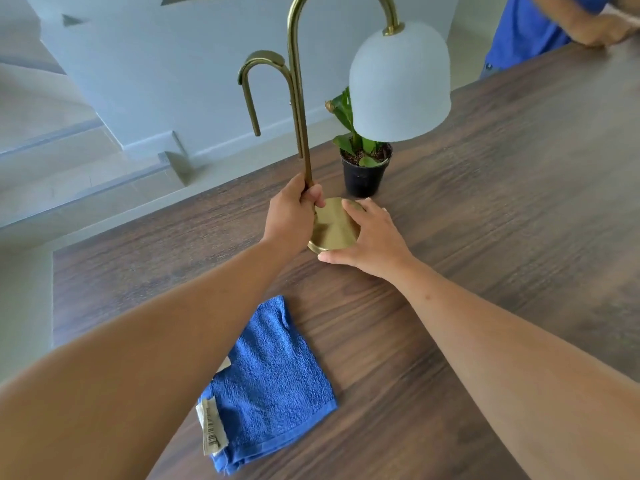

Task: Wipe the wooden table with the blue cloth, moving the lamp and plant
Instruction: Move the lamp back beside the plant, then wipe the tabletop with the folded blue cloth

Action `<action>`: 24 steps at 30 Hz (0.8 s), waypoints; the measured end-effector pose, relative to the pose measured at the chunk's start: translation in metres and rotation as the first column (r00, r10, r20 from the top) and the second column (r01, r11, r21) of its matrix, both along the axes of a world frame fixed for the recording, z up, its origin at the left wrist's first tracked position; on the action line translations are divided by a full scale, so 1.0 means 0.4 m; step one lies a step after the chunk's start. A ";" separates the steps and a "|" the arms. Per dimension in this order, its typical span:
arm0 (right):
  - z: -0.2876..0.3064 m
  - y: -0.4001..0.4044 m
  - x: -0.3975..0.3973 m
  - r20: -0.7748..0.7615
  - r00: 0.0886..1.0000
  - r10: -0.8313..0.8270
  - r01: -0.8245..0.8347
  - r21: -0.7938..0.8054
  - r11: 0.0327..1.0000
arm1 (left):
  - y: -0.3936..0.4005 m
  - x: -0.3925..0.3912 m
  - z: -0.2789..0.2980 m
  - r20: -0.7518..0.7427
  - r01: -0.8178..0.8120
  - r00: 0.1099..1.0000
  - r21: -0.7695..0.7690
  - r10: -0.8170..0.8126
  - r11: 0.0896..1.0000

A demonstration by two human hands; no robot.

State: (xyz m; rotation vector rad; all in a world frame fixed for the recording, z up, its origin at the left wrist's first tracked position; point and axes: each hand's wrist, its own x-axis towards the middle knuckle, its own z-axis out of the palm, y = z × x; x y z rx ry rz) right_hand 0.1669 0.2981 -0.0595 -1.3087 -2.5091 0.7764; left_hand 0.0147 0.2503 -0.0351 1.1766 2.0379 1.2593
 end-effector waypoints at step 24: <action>-0.048 -0.614 0.005 0.295 0.899 0.324 -0.378 0.147 0.914 | -0.685 -0.236 -0.117 -0.506 -0.127 0.857 -0.399 -0.102 0.908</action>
